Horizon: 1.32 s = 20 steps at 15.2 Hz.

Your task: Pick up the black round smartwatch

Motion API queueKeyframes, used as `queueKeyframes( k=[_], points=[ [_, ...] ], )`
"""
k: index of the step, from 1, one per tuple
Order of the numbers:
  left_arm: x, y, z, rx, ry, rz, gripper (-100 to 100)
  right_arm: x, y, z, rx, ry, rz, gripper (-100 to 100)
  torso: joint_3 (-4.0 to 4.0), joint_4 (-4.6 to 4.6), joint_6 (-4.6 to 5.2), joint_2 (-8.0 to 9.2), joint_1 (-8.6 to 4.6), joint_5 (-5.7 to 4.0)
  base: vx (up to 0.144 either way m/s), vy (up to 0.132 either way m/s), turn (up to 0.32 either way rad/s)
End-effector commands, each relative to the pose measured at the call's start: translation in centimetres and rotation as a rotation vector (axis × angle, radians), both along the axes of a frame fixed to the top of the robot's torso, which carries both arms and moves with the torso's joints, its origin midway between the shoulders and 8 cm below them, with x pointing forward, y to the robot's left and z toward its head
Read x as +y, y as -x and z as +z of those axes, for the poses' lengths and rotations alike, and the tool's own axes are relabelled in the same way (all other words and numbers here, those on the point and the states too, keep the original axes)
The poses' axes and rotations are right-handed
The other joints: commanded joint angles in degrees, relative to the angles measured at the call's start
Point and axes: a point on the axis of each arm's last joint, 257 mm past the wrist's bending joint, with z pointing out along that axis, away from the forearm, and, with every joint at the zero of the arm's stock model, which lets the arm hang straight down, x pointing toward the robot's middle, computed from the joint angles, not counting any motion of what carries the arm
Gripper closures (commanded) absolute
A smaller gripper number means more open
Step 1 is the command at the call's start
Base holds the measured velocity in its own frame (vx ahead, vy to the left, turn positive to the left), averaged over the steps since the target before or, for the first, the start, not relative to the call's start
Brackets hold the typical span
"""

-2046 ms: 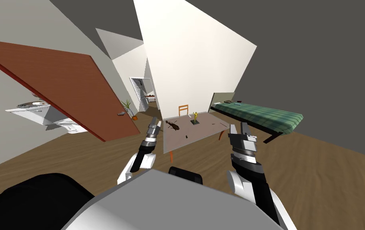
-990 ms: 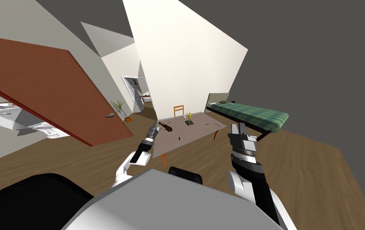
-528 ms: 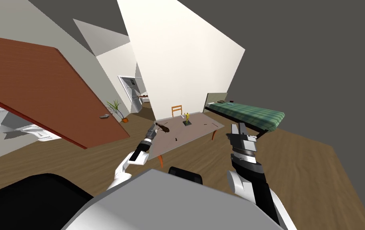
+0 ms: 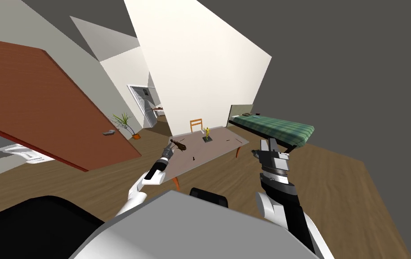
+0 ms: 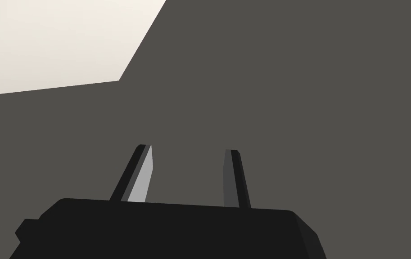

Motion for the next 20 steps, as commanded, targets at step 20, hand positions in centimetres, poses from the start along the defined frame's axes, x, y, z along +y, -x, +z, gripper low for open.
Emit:
queueKeyframes(
  k=[20],
  points=[
    [12.4,6.5,-15.4,0.313,0.332,0.320,-100,0.0,0.0,0.0,0.000,0.000,0.000,0,0.03,0.01,-0.01,0.05,0.04,-0.01,0.074,-0.103,-0.045]
  ],
)
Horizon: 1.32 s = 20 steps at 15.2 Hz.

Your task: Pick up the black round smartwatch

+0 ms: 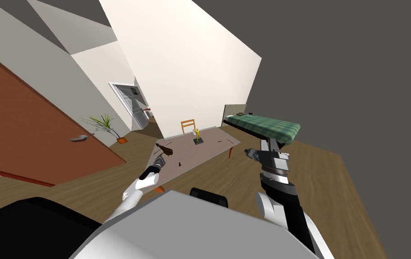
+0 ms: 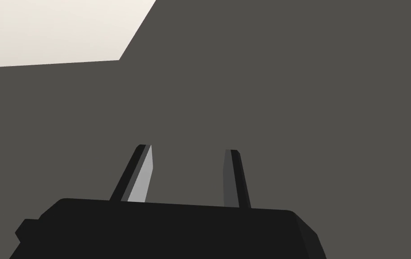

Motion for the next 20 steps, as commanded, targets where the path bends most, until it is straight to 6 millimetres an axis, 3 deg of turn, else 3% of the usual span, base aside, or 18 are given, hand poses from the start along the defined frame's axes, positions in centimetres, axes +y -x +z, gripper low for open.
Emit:
queueKeyframes(
  k=[1,7,11,12,20],
  points=[
    [1.0,1.2,-1.8,0.029,0.053,0.047,-100,0.0,0.0,0.0,0.000,0.000,0.000,0,0.00,0.00,0.00,0.00,0.00,0.00,0.097,-0.104,-0.065],
    [2.4,4.1,-5.6,0.097,0.141,0.131,-100,0.0,0.0,0.0,0.000,0.000,0.000,0,-0.04,-0.01,0.00,-0.07,0.00,0.00,0.082,-0.083,-0.041],
    [2.7,5.3,-7.1,0.121,0.181,0.167,-100,0.0,0.0,0.0,0.000,0.000,0.000,0,0.01,0.00,-0.01,0.02,0.03,0.01,0.059,-0.064,-0.025],
    [3.0,6.4,-8.3,0.140,0.219,0.200,-100,0.0,0.0,0.0,0.000,0.000,0.000,0,0.03,0.01,-0.01,0.05,0.08,0.01,0.068,-0.063,-0.042],
    [2.7,10.8,-13.3,0.219,0.363,0.320,-100,0.0,0.0,0.0,0.000,0.000,0.000,0,-0.06,-0.02,0.00,-0.10,0.07,0.01,0.092,-0.061,-0.045]
  ],
)
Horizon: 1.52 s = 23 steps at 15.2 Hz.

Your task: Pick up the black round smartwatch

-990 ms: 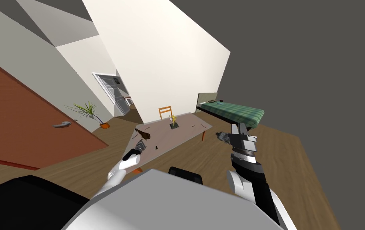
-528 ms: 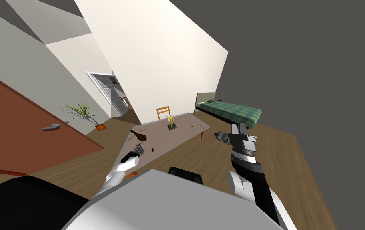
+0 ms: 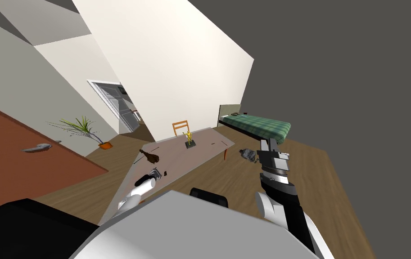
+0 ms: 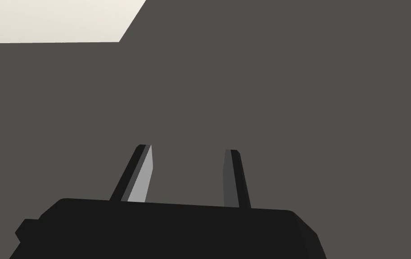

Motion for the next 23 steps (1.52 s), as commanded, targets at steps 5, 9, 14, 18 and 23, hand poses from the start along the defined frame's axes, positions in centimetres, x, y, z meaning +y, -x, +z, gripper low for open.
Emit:
queueKeyframes(
  k=[5,9,14,18,23],
  points=[
    [-0.7,3.0,-3.1,0.051,0.089,0.071,-100,0.0,0.0,0.0,0.000,0.000,0.000,0,0.08,0.03,0.00,0.14,0.17,0.03,0.063,-0.023,-0.032],
    [-2.1,5.3,-5.5,0.093,0.157,0.117,-100,0.0,0.0,0.0,0.000,0.000,0.000,0,0.00,0.00,0.01,-0.01,0.21,0.04,0.101,-0.009,-0.045],
    [-3.4,5.5,-6.4,0.097,0.165,0.116,-100,0.0,0.0,0.0,0.000,0.000,0.000,0,0.08,0.03,-0.01,0.15,0.32,0.06,0.064,0.024,-0.003],
    [-4.3,5.4,-7.0,0.096,0.167,0.112,-100,0.0,0.0,0.0,0.000,0.000,0.000,0,0.13,0.05,-0.02,0.23,0.69,0.13,0.036,0.098,0.032],
    [-4.4,5.4,-7.0,0.095,0.165,0.111,100,0.0,0.0,0.0,0.000,0.000,0.000,0,0.22,0.08,-0.01,0.38,0.33,0.05,0.002,0.008,0.000]
  ],
)
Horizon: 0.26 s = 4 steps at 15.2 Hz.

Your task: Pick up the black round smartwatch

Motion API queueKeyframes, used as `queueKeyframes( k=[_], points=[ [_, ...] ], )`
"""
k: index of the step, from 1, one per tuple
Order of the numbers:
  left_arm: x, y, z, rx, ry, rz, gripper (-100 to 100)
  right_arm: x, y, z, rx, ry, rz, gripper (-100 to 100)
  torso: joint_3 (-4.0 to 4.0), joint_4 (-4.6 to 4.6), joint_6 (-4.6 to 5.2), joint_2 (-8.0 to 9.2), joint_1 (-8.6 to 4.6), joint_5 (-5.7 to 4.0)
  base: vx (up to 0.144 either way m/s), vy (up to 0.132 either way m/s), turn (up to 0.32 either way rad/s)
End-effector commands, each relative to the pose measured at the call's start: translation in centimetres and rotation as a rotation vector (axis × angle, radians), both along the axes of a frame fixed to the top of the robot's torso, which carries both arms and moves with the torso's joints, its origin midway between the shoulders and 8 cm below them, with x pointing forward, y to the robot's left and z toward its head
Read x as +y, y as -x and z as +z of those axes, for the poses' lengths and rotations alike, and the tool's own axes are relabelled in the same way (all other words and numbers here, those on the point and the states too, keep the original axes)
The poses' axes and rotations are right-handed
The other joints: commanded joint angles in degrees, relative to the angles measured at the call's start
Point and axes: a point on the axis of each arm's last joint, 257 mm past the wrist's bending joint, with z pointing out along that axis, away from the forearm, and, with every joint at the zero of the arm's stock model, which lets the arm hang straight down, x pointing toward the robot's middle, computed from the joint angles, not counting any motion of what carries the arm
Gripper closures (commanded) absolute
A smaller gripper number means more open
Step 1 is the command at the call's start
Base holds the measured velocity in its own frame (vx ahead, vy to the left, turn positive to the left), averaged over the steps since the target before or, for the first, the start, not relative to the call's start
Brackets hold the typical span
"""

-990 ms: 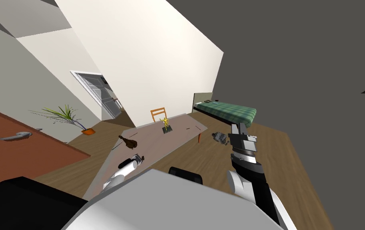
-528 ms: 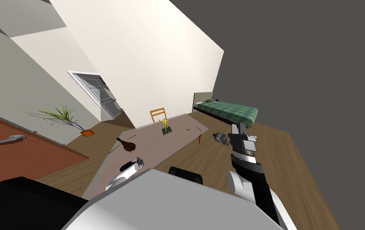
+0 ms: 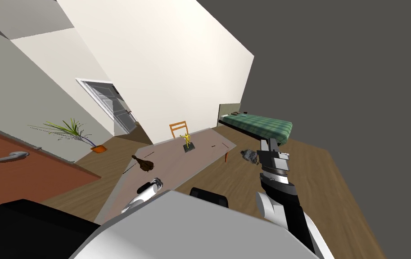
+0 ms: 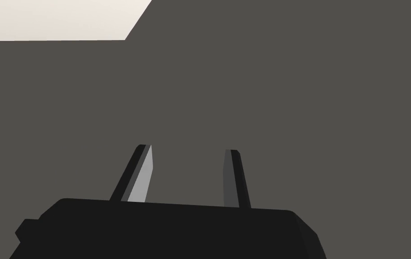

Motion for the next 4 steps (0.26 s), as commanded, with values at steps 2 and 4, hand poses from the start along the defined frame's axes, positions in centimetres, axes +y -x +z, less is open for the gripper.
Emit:
queueKeyframes(
  k=[2,4],
  points=[
    [1.83,0.20,1.12,0.004,0.000,0.008,100,0.00,0.00,0.00,0.000,0.000,0.000,0,0.03,0.01,0.01,0.05,-0.15,-0.04,-0.036,-0.086,-0.060],
    [1.70,0.03,1.07,0.000,-0.004,0.007,100,0.01,0.00,0.01,0.000,0.000,0.000,0,0.11,0.02,0.01,0.22,-0.52,-0.08,-0.047,-0.109,-0.024]
  ],
)
